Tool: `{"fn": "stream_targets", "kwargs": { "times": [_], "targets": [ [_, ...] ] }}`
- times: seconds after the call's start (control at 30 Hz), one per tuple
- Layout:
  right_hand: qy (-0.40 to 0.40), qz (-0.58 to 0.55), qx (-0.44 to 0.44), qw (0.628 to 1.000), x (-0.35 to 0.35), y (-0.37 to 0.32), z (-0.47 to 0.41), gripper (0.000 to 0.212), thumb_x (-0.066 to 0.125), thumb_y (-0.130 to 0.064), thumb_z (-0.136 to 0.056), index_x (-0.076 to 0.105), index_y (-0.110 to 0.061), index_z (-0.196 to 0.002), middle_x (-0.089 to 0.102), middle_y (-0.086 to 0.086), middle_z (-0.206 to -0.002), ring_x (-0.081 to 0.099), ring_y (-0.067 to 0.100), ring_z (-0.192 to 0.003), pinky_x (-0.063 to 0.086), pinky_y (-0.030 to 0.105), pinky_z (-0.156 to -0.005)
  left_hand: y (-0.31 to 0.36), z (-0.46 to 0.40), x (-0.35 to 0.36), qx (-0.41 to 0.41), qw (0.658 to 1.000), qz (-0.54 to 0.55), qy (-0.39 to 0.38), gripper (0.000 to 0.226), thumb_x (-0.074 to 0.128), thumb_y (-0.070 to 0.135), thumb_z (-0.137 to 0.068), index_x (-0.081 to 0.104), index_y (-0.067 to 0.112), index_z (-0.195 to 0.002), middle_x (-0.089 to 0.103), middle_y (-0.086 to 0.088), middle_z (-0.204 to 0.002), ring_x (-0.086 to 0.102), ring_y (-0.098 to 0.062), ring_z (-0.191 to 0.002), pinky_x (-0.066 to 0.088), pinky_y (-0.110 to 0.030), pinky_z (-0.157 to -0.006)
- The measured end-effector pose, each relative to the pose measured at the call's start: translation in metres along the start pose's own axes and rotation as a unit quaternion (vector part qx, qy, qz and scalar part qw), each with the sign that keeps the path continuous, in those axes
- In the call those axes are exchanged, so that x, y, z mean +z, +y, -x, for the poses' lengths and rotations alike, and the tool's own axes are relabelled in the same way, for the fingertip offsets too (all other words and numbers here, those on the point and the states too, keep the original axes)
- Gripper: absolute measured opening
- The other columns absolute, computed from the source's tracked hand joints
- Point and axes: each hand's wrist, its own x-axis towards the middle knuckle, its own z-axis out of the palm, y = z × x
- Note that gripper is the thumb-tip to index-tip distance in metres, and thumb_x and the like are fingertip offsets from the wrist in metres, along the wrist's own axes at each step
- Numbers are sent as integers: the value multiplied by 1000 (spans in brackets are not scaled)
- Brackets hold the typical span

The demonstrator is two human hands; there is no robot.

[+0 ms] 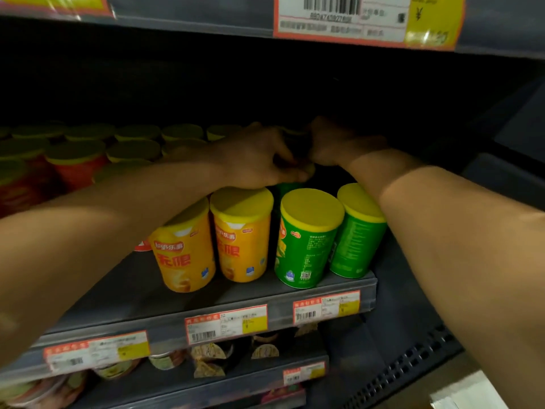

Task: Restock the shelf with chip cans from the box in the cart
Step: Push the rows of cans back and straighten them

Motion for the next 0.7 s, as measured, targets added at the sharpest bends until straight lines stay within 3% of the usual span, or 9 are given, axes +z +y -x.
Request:
{"fn": "stream_targets", "kwargs": {
  "times": [0.17, 0.33, 0.43, 0.57, 0.7],
  "targets": [
    [-14, 14, -6, 1000, -7, 5, 0, 46, 64, -39, -80, 59, -22, -122, 63, 12, -118, 61, 34, -109, 51, 49, -93, 3, 3, 1, -22, 1000, 2, -12, 38, 53, 54, -93, 68, 35, -122, 59, 7, -133, 48, -11, -124, 31, -19, -92],
    [-33, 42, -15, 998, -21, 6, 21, 34, 64, -15, -88, 62, -11, -121, 64, 17, -113, 62, 34, -103, 54, 43, -87, 11, 9, -1, -51, 999, -6, -11, 41, 50, 58, -93, 65, 37, -125, 57, 5, -135, 45, -15, -127, 31, -23, -91],
    [-35, 58, -29, 997, -23, 11, 30, 29, 62, -18, -90, 66, -9, -118, 66, 14, -109, 63, 32, -98, 53, 39, -84, 16, 12, -2, -69, 998, -3, -15, 44, 49, 60, -92, 65, 36, -125, 61, 3, -129, 50, -15, -120, 34, -25, -85],
    [-54, 61, -24, 996, -32, 13, 42, 37, 68, -18, -86, 65, -11, -123, 66, 15, -118, 63, 34, -108, 52, 41, -93, 23, 15, -1, -90, 996, -3, -9, 44, 48, 60, -93, 65, 34, -125, 61, 2, -127, 52, -16, -116, 33, -26, -81],
    [-71, 67, -12, 995, -40, 16, 55, 40, 73, -26, -80, 69, -16, -118, 69, 11, -110, 66, 32, -100, 55, 43, -90, 29, 19, 0, -110, 994, 21, -6, 41, 48, 53, -97, 60, 33, -131, 57, 1, -133, 50, -18, -121, 31, -26, -83]
  ]
}}
